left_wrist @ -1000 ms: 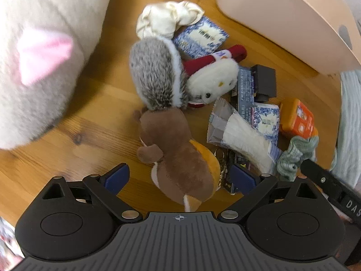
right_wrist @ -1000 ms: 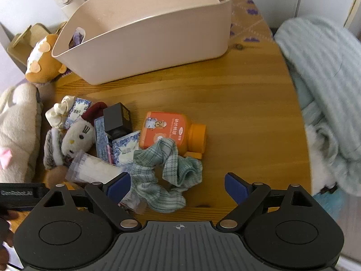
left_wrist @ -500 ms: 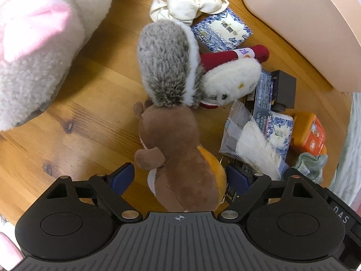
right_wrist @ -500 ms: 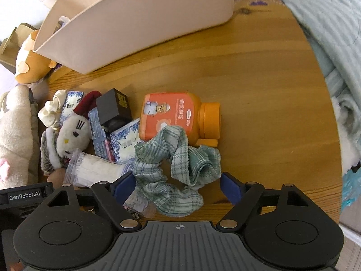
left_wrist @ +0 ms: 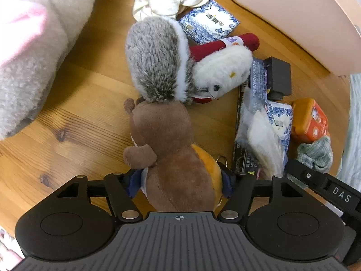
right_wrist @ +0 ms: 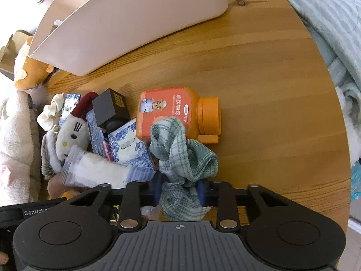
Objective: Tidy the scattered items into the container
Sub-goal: 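Grasp the brown squirrel plush with left tool while right tool grasps the plaid scrunchie, then carry squirrel plush and scrunchie into the beige basket and open both tools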
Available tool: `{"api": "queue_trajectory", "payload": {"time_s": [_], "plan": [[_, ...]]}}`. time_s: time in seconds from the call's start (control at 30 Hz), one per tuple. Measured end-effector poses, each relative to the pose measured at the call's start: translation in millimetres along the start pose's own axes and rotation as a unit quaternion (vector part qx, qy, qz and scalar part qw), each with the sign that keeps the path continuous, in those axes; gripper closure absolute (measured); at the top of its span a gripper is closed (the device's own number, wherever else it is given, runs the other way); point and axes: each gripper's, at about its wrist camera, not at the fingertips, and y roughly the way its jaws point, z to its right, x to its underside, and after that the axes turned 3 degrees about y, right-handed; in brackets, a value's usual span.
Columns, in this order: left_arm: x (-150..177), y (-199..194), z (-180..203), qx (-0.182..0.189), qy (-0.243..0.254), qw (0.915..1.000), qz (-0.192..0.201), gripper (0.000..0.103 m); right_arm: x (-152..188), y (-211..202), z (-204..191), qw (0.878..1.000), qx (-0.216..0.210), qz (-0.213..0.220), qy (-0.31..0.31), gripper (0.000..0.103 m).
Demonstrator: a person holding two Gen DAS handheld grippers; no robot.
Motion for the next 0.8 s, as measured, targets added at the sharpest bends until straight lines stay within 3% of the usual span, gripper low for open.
{"api": "queue_trajectory", "payload": {"time_s": [0.07, 0.43, 0.8], "plan": [[2, -1, -2, -0.002, -0.002, 1.0, 0.004, 0.037, 2, -2, 1, 1.0, -0.005, 0.004, -0.001, 0.085], [12, -34, -3, 0.018, -0.001, 0.9994, 0.03, 0.037, 12, -41, 1, 0.999, -0.029, 0.038, -0.02, 0.087], [8, -99, 33, 0.046, 0.056, 0.9924, 0.099, 0.037, -1, -107, -27, 0.99, -0.067, 0.107, -0.062, 0.087]]}}
